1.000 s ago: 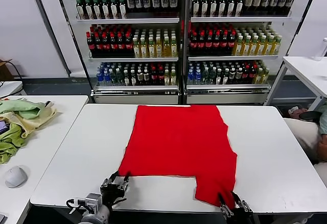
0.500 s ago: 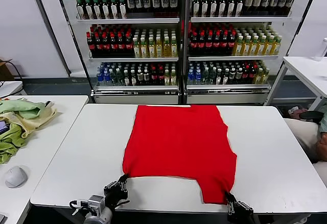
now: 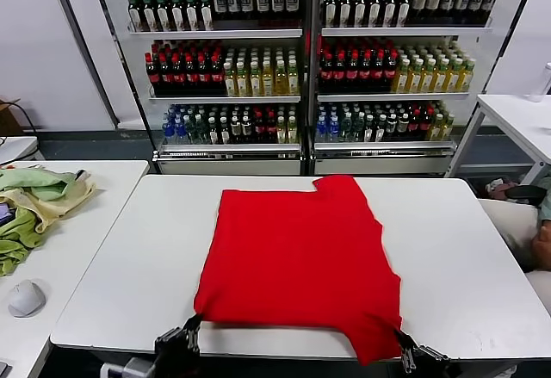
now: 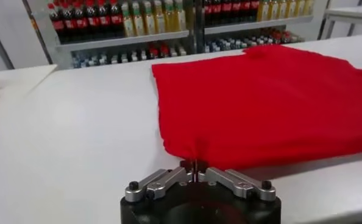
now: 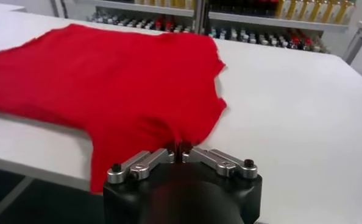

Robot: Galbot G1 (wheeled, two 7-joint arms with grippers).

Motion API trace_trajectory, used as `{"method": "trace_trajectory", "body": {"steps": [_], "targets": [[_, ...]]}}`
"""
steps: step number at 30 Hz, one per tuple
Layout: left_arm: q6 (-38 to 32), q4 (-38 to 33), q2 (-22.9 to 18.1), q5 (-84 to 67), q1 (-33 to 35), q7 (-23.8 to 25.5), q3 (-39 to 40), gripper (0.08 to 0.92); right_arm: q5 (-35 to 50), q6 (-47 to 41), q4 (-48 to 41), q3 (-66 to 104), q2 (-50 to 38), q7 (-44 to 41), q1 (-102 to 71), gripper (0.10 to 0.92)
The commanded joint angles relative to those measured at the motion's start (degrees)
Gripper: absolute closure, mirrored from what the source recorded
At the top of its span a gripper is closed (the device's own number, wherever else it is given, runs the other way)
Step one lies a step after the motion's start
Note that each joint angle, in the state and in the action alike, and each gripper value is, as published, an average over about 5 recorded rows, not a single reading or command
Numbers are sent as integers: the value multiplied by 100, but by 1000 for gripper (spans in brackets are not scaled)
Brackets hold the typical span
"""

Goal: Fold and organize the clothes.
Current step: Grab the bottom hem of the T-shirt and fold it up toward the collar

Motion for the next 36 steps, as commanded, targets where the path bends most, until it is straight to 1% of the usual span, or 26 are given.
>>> {"method": "trace_trajectory", "body": {"steps": [1,3,7,9,11,18,27,36], "targets": [[55,-481,154,-133,-121,-226,-344,909,316,-173,336,91,57,148,580,895],[61,-137,38,-283,-769,-91,-241,909,402,-272,101,-23,135,172,1117,895],[-155,1037,-406,-363,-1992,225,28,909,384,-372,-524,-261,182,135,2011,895],[-187,1534,-601,-464,-2426,294,109,909,286,-375,-811,-416,189,135,2323,895],[-183,1812,-721,-545,-2718,375,160,909,163,-380,-1030,-599,213,155,2564,895],[-101,2182,-802,-530,-3116,700,310,909,-196,-395,-1554,-1182,502,209,3231,895],[-72,2641,-694,-502,-3510,1077,342,909,-358,-428,-1920,-1486,638,315,3644,895],[-142,3016,-819,-355,-3812,1131,561,909,-554,-479,-2205,-1605,692,288,3772,895]]}}
